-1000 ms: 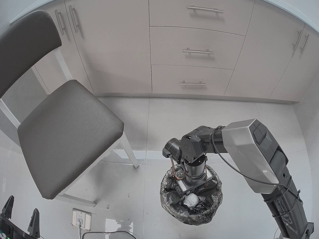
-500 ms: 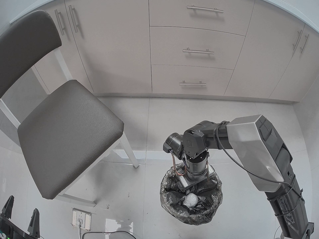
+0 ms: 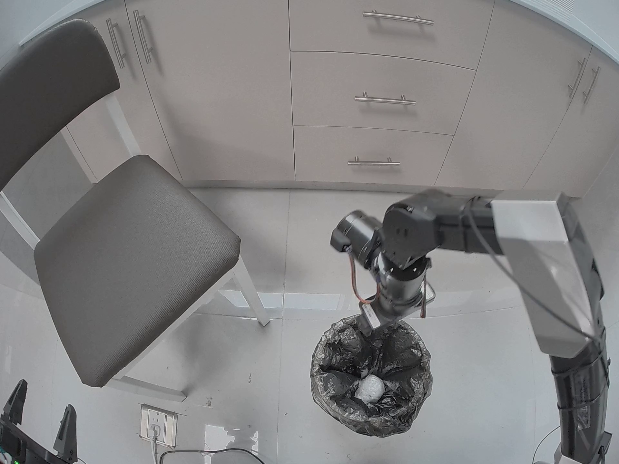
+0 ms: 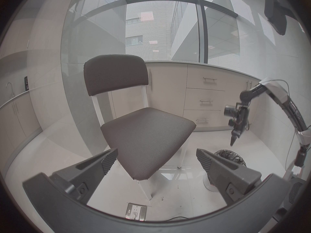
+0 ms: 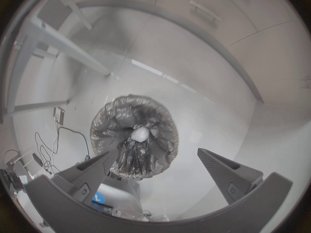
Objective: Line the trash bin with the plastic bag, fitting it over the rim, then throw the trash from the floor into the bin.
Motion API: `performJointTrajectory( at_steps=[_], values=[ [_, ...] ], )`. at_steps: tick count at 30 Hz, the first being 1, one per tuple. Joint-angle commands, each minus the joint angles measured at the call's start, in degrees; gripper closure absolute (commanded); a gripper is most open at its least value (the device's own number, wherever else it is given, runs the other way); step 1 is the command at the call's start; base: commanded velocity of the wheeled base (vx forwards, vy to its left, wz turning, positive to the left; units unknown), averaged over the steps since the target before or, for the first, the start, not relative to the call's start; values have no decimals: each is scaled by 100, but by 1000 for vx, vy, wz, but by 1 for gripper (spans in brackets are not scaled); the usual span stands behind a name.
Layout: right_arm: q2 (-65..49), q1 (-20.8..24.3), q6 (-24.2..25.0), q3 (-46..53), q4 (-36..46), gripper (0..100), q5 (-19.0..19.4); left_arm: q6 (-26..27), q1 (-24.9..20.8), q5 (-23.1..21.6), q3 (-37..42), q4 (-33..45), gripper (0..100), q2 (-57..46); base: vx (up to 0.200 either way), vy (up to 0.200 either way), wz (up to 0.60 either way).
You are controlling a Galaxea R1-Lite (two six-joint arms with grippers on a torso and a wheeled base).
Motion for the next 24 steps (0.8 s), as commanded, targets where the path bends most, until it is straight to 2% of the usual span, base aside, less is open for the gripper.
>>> performJointTrajectory(
  at_steps=[1,2,4,6,9,11,13,16,17,24],
  values=[
    [-1601,-524,-473,1,29,0,-242,-2,1,1,101,-4,0,-66,0,0,0],
    [-1865,-708,-657,1,20,100,-242,-2,1,1,101,-4,0,-66,0,0,0],
    [-2173,-946,-868,1,20,100,-242,-2,1,1,101,4,0,-66,0,0,0],
    [-2867,-1526,-1193,1,29,100,-242,-2,1,1,101,4,0,-66,0,0,0],
    [-3509,-2238,-1378,1,29,100,-233,-2,1,1,101,-4,0,-66,0,0,0],
    [-4001,-3073,-1448,1,20,100,-198,-2,1,1,101,4,0,-66,0,0,0],
    [-4440,-3653,-1448,1,38,100,48,-2,1,1,101,4,0,-66,0,0,0],
    [-5108,-3758,-1501,1,336,100,224,-2,1,1,101,-4,0,-66,0,0,0],
    [-5328,-3758,-1527,1,521,0,224,-2,1,1,101,4,0,-66,0,0,0],
    [-6734,-3837,-1905,1,1813,0,285,-37,1,10,101,-4,0,-66,0,0,0]
  ],
)
